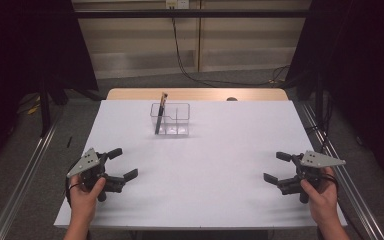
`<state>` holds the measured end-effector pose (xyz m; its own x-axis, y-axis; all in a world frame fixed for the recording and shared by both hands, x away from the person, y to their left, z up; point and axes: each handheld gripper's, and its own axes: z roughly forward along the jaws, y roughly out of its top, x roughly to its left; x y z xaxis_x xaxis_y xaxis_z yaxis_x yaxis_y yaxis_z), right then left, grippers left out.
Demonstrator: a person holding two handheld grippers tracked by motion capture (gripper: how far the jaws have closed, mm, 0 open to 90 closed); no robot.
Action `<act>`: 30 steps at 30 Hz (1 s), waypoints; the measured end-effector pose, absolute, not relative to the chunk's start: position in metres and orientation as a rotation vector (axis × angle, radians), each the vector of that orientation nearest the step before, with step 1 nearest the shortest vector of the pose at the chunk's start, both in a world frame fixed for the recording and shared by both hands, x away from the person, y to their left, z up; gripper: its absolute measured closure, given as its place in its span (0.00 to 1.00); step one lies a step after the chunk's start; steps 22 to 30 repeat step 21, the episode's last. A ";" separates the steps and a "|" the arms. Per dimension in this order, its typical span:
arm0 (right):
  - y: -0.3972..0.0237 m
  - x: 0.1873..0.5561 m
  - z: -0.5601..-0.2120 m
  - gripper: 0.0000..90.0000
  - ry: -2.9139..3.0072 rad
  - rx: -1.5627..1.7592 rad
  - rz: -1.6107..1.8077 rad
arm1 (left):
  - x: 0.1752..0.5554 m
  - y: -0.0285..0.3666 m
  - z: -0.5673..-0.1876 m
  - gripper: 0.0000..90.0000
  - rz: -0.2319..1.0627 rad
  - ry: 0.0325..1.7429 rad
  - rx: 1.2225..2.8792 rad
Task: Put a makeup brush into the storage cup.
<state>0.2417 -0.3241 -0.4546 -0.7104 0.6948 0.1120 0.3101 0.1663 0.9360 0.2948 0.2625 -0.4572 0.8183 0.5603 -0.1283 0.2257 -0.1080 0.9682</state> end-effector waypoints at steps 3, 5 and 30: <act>-0.326 0.241 -0.455 0.04 2.102 0.957 1.558 | 0.294 0.263 -0.457 0.00 0.318 0.620 1.687; -0.327 0.241 -0.456 0.04 2.102 0.963 1.556 | 0.294 0.264 -0.457 0.00 0.310 0.621 1.680; -0.335 0.240 -0.452 0.04 2.078 0.965 1.556 | 0.290 0.266 -0.454 0.00 0.339 0.613 1.670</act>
